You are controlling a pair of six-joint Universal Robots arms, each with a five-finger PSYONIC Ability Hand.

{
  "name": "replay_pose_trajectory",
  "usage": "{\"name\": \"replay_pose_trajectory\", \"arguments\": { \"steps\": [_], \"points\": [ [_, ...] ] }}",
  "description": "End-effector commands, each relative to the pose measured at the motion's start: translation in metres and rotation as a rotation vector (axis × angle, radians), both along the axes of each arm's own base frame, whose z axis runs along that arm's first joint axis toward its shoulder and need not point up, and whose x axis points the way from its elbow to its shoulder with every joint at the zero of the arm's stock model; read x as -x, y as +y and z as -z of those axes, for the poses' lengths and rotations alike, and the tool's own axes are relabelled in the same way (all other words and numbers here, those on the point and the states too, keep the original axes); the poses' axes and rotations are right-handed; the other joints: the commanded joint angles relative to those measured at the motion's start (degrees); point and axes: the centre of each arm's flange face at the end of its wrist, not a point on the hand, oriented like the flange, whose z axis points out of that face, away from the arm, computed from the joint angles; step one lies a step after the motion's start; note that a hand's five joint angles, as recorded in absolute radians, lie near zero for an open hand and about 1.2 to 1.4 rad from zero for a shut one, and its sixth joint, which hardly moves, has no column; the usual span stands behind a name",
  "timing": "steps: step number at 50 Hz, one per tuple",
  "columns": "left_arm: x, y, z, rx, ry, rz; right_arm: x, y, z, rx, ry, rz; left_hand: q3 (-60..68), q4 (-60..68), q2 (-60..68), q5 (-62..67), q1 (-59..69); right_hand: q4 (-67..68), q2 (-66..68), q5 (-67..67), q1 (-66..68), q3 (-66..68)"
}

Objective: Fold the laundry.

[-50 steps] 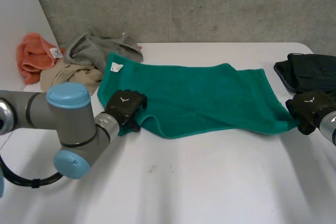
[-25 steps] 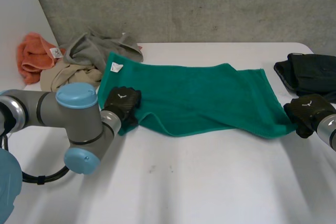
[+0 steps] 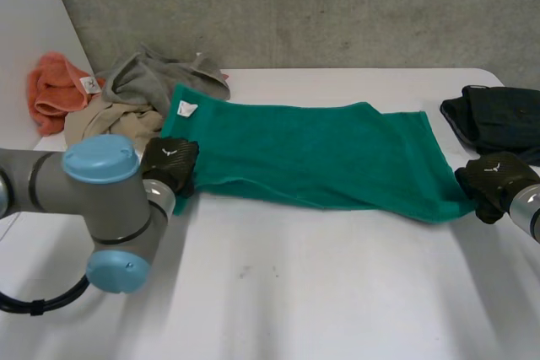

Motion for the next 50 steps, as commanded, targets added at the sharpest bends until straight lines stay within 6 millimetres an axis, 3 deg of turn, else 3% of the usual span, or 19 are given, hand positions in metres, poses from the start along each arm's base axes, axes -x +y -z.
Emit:
{"name": "replay_pose_trajectory", "arguments": {
  "steps": [1, 6, 11, 14, 18, 21, 26, 30, 38, 45, 48, 49, 50],
  "points": [
    [-0.016, 0.05, -0.022, -0.017, -0.124, 0.112, 0.002, 0.021, -0.02, -0.042, 0.114, -0.059, 12.2, 11.6, 11.7, 14.1, 15.0, 11.9, 13.4, 13.5, 23.5, 12.2],
    [-0.034, 0.096, -0.026, -0.076, -0.309, 0.217, 0.007, 0.05, -0.032, -0.155, 0.261, -0.15, 12.2, 11.6, 11.7, 14.1, 15.0, 11.9, 13.4, 13.5, 23.5, 12.2],
    [-0.057, 0.146, -0.019, -0.281, -0.513, 0.322, 0.03, 0.072, -0.035, -0.336, 0.34, -0.18, 12.2, 11.6, 11.7, 14.1, 15.0, 11.9, 13.4, 13.5, 23.5, 12.2],
    [-0.061, 0.154, -0.019, -0.346, -0.541, 0.342, 0.035, 0.073, -0.033, -0.356, 0.341, -0.176, 12.2, 11.6, 11.7, 14.1, 15.0, 11.9, 13.4, 13.5, 23.5, 12.2],
    [-0.056, 0.137, -0.027, -0.286, -0.52, 0.318, 0.035, 0.064, -0.033, -0.296, 0.341, -0.159, 12.2, 11.6, 11.7, 14.1, 15.0, 11.9, 13.4, 13.5, 23.5, 12.2],
    [-0.048, 0.11, -0.035, -0.174, -0.479, 0.275, 0.034, 0.043, -0.027, -0.206, 0.351, -0.138, 11.3, 10.6, 10.7, 13.1, 14.1, 11.9, 13.4, 13.5, 23.5, 12.2],
    [-0.03, 0.06, -0.04, 0.023, -0.396, 0.212, 0.0, 0.008, -0.018, -0.045, 0.309, -0.176, 10.7, 10.1, 10.2, 12.6, 13.5, 11.9, 13.4, 13.5, 23.5, 12.2],
    [-0.017, 0.029, -0.038, 0.107, -0.328, 0.178, -0.013, -0.021, -0.01, 0.044, 0.265, -0.158, 10.6, 9.9, 10.0, 12.4, 13.4, 11.9, 13.4, 13.5, 23.5, 12.2],
    [0.004, -0.018, -0.013, 0.137, -0.281, 0.158, -0.032, -0.071, 0.006, 0.272, 0.275, -0.134, 9.6, 8.9, 9.0, 11.4, 12.4, 11.9, 13.4, 13.5, 23.5, 12.2],
    [0.015, -0.043, 0.005, 0.158, -0.28, 0.157, -0.033, -0.105, 0.032, 0.36, 0.292, -0.098, 8.4, 7.7, 7.9, 10.2, 11.2, 11.9, 13.4, 13.5, 23.5, 12.2],
    [0.019, -0.051, 0.011, 0.174, -0.274, 0.154, -0.035, -0.115, 0.041, 0.376, 0.293, -0.089, -4.5, -5.2, -5.0, -2.7, -1.7, 11.9, 13.4, 13.5, 23.5, 12.2],
    [0.02, -0.052, 0.013, 0.176, -0.273, 0.156, -0.035, -0.116, 0.044, 0.379, 0.293, -0.087, -20.5, -21.2, -21.1, -18.7, -17.7, -0.3, 1.2, 1.3, 11.2, -0.1],
    [0.021, -0.054, 0.014, 0.184, -0.269, 0.155, -0.036, -0.119, 0.049, 0.377, 0.298, -0.074, -57.8, -58.4, -58.3, -55.9, -55.0, -56.7, -55.2, -55.2, -45.2, -56.5]
  ]
}}
